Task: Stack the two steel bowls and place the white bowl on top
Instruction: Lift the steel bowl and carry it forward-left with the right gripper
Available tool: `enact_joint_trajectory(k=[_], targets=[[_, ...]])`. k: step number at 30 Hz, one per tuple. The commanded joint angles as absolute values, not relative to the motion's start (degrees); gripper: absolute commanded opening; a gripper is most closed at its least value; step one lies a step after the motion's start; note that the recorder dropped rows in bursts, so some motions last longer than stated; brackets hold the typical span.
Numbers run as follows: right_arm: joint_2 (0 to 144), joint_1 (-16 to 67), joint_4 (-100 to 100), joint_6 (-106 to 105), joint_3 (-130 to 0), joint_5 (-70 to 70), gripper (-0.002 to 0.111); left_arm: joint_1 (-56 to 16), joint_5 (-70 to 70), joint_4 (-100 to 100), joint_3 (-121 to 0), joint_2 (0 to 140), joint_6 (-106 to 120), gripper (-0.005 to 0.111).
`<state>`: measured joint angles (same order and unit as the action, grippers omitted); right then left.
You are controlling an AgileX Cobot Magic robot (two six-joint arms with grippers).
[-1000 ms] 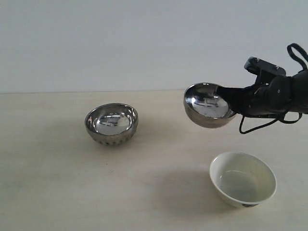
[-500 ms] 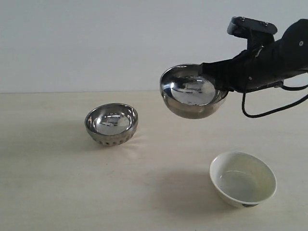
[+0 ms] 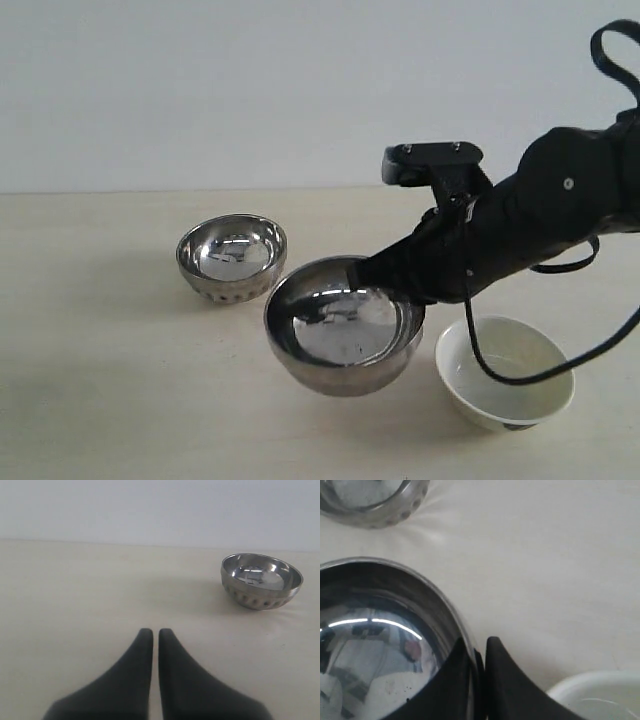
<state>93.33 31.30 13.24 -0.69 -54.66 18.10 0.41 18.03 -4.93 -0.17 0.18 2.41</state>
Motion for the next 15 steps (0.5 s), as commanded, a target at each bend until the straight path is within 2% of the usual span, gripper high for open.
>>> enact_joint_trajectory(k=[1, 15], targets=[[92.7, 33.3, 13.0, -2.1, -52.2, 15.9, 0.001, 0.1, 17.6, -4.9, 0.0, 0.0, 2.1, 0.004], [99.3, 35.0, 13.0, -2.9, -49.3, 6.9, 0.001, 0.1, 17.6, -4.9, 0.0, 0.0, 2.1, 0.004]])
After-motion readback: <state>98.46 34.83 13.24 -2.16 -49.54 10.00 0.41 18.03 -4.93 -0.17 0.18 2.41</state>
